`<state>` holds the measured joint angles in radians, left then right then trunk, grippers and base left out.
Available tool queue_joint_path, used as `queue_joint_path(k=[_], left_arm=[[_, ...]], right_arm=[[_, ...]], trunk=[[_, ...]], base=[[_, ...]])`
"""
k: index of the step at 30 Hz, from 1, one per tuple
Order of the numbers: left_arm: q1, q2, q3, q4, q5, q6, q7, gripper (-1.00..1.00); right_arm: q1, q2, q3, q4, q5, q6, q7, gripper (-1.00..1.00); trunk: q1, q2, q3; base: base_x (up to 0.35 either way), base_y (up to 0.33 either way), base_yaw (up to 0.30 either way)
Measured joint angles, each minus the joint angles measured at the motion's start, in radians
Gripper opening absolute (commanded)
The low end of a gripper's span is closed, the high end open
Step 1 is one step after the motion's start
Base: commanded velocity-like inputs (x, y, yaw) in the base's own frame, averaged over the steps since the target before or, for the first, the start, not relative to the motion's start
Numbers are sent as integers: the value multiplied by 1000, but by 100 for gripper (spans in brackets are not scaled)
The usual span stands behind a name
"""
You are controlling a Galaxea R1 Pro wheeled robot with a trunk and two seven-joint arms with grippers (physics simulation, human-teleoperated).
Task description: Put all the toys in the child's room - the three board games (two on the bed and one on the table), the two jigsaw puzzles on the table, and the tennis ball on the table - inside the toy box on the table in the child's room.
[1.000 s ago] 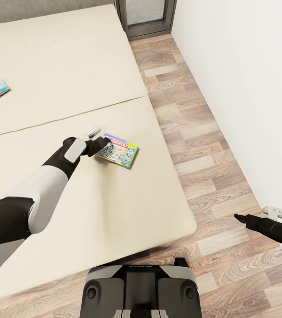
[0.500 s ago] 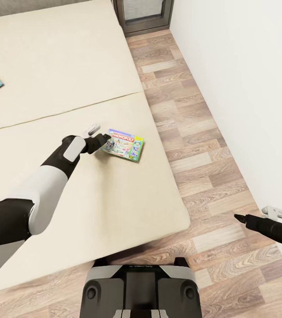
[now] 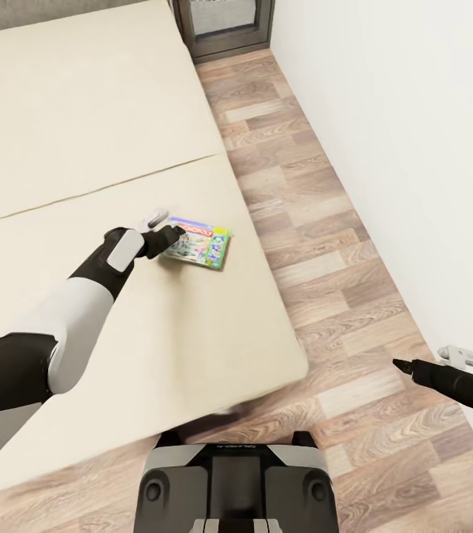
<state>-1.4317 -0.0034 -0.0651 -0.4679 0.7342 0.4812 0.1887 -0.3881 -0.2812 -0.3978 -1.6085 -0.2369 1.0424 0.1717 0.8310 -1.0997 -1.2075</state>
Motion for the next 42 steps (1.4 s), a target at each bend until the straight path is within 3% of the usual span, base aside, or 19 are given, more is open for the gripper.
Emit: queue_joint_path(k=[12,42], left_arm=[[4,0,-2,16,-5,-1,2,100],[21,-1,-2,-24,5,5,5,100]], right_arm=[[0,0,0,0,0,0,0,100],[0,1,0,0,1,0,0,100]], trunk=[[-6,0,0],[-2,0,0]], base=[[-2,-3,-153],[0,0,-13]])
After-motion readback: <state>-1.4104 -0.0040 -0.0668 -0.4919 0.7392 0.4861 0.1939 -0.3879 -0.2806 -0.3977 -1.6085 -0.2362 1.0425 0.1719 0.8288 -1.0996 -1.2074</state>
